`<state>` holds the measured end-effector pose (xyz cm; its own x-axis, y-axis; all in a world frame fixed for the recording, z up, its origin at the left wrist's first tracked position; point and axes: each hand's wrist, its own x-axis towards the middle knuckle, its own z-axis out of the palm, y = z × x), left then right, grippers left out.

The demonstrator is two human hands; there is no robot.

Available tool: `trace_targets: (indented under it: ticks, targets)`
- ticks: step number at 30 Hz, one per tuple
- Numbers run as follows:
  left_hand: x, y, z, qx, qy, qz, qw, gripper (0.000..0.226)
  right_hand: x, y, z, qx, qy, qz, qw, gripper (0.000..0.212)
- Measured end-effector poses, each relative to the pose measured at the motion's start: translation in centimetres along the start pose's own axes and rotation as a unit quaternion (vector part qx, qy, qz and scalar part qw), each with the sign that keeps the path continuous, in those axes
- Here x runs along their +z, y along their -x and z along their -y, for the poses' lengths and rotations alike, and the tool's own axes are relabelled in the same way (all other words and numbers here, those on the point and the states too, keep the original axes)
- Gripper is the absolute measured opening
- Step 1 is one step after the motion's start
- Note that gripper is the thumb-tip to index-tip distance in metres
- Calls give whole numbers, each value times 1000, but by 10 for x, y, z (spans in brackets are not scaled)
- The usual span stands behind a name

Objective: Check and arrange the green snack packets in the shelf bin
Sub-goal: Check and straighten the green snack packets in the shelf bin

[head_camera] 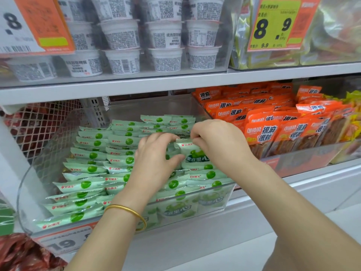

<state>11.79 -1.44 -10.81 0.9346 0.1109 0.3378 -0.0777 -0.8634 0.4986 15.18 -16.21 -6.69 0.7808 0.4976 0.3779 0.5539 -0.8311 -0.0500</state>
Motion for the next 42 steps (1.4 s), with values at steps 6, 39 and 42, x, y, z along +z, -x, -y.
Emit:
trace_targets:
  ticks: [6,39,42]
  targets:
    - [-22,3,-9,11,250,-27,968,21,-10,8,-6,-24,-139,-213,967,11]
    - [-34,23,-11,42,277,-59,958,52,-7,18,1,149,-649,-120,736,16]
    - [-31,25,-11,129,83,-137,979,46,-8,19,0,161,-684,-118,701,14]
